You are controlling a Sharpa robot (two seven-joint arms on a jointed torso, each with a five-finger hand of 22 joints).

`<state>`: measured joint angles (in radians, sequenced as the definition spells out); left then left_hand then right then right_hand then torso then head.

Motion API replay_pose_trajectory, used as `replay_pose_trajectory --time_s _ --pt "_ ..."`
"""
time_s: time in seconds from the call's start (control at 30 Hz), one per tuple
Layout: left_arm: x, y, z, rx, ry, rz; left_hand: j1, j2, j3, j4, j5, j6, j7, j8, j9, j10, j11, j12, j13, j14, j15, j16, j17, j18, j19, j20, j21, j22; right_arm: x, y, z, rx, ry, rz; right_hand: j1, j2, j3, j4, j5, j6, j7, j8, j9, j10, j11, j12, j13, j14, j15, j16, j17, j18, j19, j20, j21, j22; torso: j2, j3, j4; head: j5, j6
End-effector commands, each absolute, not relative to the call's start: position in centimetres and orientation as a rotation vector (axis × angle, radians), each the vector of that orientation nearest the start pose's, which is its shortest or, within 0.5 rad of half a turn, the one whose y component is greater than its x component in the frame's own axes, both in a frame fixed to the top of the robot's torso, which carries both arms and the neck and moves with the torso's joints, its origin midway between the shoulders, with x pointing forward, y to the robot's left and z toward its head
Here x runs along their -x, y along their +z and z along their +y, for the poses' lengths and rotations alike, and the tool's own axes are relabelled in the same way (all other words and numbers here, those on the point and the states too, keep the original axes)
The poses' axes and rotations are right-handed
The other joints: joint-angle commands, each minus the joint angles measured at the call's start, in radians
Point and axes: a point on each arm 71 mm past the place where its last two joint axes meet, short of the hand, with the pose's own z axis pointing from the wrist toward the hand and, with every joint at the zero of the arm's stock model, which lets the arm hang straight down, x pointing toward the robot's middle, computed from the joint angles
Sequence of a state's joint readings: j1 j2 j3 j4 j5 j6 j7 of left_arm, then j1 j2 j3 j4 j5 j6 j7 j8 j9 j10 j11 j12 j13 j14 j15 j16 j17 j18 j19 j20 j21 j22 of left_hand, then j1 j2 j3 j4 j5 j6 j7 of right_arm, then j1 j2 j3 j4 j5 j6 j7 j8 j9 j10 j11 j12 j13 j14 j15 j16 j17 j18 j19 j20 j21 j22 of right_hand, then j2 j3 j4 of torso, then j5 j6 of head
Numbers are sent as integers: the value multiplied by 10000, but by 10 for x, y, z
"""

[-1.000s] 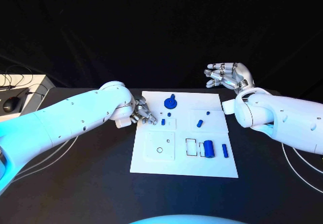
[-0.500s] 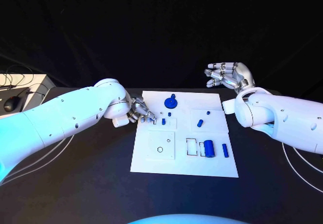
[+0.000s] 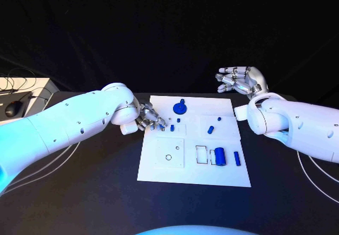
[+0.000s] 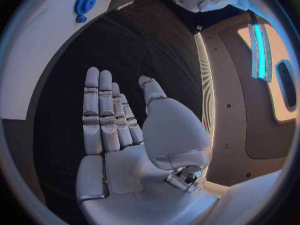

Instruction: Assemble the parts on the task board

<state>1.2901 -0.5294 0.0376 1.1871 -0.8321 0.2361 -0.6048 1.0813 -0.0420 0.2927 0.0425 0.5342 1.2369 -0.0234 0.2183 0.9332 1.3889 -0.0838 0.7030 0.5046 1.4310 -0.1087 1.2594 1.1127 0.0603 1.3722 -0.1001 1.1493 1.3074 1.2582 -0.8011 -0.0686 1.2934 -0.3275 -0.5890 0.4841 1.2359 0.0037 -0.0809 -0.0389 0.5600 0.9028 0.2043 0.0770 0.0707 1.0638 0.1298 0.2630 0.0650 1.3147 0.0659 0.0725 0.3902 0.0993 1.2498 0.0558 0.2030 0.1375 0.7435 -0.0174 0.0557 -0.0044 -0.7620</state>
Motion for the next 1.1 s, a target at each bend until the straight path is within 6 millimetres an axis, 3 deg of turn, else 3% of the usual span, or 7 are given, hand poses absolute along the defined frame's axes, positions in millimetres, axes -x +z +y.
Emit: replay_pose_trajectory --time_s 0.03,1.1 --pt "-545 -183 144 3899 -5280 24054 -74 47 1764 -1839 4 -14 -48 49 29 23 -1 71 10 20 22 59 -7 -26 18 -38 45 475 -534 -154 -268 -7137 11356 11754 89 28 16 -55 39 -44 51 0 -13 -65 9 -60 -13 -68 31 -35 -18 124 -48 -2 47 -12 5 3 -6 17 6" --pt "-542 -185 135 2005 -4288 23314 70 -89 1803 -1716 9 -34 -42 75 38 3 8 119 -63 14 29 49 -56 -20 6 -22 31 467 -534 -154 -267 -7131 11380 11769 88 29 21 -61 39 -45 52 0 -13 -65 9 -62 -13 -70 32 -35 -19 124 -50 -2 49 -11 9 -6 -7 13 -74"
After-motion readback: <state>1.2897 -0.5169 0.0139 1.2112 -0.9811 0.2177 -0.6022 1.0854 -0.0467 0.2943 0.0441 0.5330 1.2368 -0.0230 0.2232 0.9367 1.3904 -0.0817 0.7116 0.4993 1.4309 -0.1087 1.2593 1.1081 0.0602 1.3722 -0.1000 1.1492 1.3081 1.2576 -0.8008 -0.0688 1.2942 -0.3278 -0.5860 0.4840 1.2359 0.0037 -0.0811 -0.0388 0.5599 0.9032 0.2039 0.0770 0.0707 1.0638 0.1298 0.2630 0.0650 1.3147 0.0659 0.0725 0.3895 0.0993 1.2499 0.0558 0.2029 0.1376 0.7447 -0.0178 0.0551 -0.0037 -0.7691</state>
